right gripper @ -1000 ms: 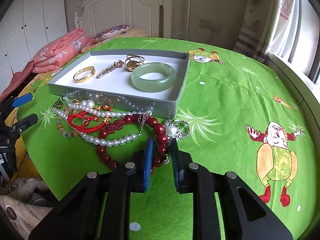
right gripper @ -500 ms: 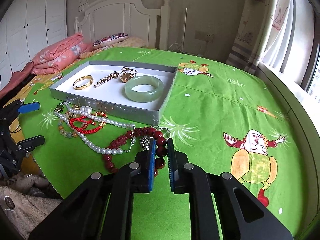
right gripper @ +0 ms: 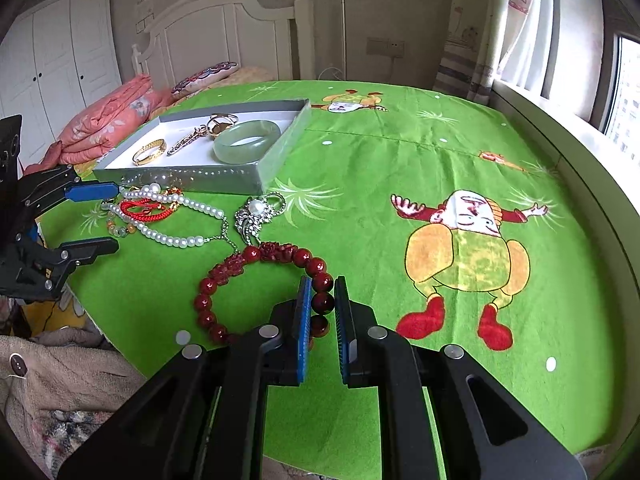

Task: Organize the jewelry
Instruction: 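Grasp the dark red bead bracelet with the right tool while the left tool grasps the red cord bracelet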

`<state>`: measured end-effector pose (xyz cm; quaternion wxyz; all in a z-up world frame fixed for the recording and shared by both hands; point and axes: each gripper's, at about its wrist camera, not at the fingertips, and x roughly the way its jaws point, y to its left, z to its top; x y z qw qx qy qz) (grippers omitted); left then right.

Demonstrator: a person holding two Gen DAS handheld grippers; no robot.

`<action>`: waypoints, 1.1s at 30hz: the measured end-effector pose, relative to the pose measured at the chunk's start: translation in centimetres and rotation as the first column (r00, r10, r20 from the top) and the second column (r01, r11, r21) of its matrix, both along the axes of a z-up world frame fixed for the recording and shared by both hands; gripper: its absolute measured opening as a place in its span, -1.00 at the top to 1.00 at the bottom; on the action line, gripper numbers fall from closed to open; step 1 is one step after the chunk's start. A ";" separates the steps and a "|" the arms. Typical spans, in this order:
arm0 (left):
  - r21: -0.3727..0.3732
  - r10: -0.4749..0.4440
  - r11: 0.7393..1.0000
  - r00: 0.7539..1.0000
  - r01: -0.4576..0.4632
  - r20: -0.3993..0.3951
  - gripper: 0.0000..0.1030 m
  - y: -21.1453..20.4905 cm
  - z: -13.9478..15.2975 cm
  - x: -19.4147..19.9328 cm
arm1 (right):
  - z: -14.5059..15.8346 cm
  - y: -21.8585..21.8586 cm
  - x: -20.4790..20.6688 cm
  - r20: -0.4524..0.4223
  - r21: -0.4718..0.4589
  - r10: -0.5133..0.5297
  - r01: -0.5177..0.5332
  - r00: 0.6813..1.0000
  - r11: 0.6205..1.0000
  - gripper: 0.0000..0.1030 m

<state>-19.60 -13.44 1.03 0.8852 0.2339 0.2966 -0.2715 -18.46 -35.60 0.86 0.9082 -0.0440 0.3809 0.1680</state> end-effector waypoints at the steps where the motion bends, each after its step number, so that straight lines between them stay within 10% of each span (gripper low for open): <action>1: 0.012 -0.015 1.000 1.000 0.015 -0.003 0.01 -0.2 0.0 0.3 | -0.1 -0.4 0.1 -0.003 0.006 -0.008 0.008 1.000 1.000 0.77; 14: 0.194 -0.109 0.974 0.993 0.117 -0.052 0.69 -2.0 -1.1 2.6 | -0.5 -2.3 0.2 -0.002 0.078 -0.026 0.026 1.000 0.997 0.76; 22: -0.102 -0.077 0.993 0.992 0.067 -0.100 0.85 0.6 2.1 3.2 | -0.5 -2.7 0.4 -0.024 0.121 -0.034 0.037 0.999 0.992 0.73; 33: -0.198 -0.112 0.978 0.973 0.072 -0.201 0.84 1.7 2.6 3.5 | -0.4 -2.6 0.4 -0.036 0.138 -0.019 0.023 0.999 0.990 0.53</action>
